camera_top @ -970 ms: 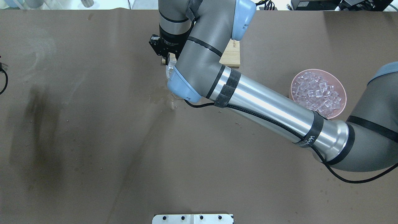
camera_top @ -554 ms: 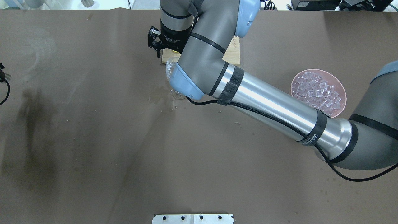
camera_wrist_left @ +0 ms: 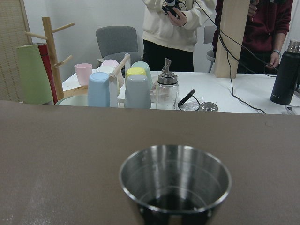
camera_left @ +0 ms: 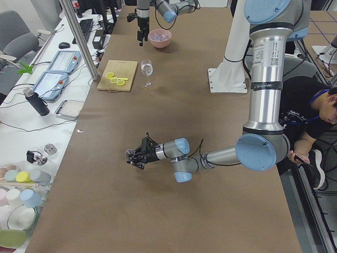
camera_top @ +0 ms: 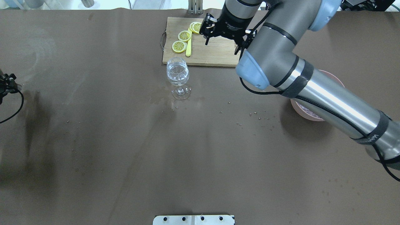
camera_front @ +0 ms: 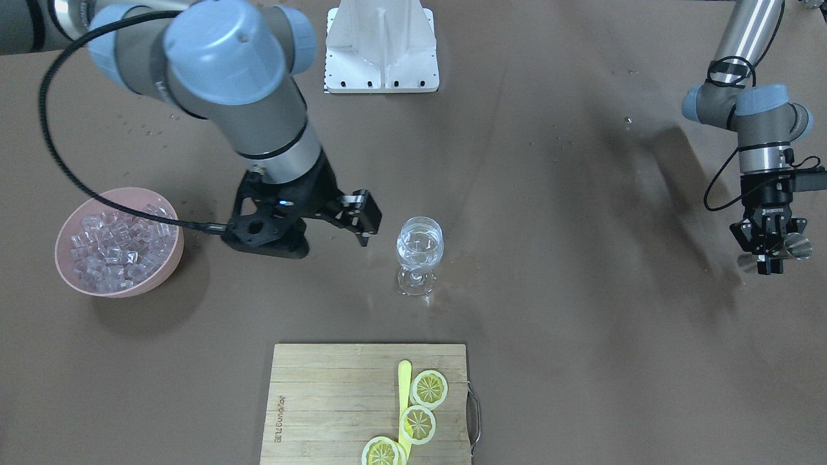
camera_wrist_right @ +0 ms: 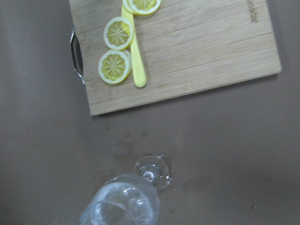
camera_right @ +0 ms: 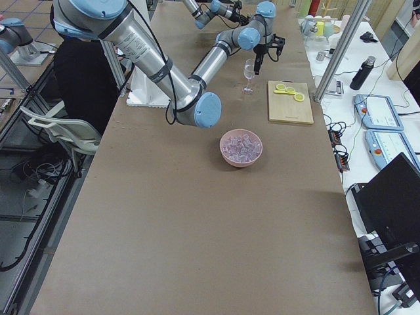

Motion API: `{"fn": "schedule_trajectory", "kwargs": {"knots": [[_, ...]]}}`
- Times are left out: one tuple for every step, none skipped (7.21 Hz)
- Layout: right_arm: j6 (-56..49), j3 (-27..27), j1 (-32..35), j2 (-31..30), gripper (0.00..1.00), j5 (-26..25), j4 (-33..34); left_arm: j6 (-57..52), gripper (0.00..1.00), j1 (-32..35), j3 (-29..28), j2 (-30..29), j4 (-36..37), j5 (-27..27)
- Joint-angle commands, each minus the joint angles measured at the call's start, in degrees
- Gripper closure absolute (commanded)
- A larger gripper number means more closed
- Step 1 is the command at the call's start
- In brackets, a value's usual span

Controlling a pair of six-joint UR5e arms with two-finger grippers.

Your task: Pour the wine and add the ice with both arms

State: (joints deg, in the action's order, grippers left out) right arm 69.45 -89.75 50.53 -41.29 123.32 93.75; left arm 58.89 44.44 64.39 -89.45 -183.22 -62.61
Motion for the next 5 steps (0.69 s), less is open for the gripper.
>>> {"fn": "schedule_trajectory", "kwargs": {"knots": [[-12.27, -2.62, 7.09, -8.51, 0.0, 1.56, -0.06, 0.09, 1.0, -0.84, -0.06, 0.59, -0.3, 0.21], [-18.5, -3.58, 11.13, -13.06, 0.0, 5.4, -0.32, 0.09, 1.0, -1.1, -0.06, 0.94, -0.47, 0.21], [-25.18, -3.07, 15.08, -15.63, 0.0, 6.74, -0.06, 0.09, 1.0, -1.28, -0.06, 0.94, -0.39, 0.21], [-29.68, -3.06, 18.86, -19.23, 0.0, 7.02, -0.06, 0.18, 1.0, -1.37, -0.06, 0.94, -0.39, 0.12], [-36.77, -3.15, 22.82, -23.0, 0.0, 7.54, -0.14, 0.18, 1.0, -1.89, -0.23, 0.94, -0.39, 0.12]]}}
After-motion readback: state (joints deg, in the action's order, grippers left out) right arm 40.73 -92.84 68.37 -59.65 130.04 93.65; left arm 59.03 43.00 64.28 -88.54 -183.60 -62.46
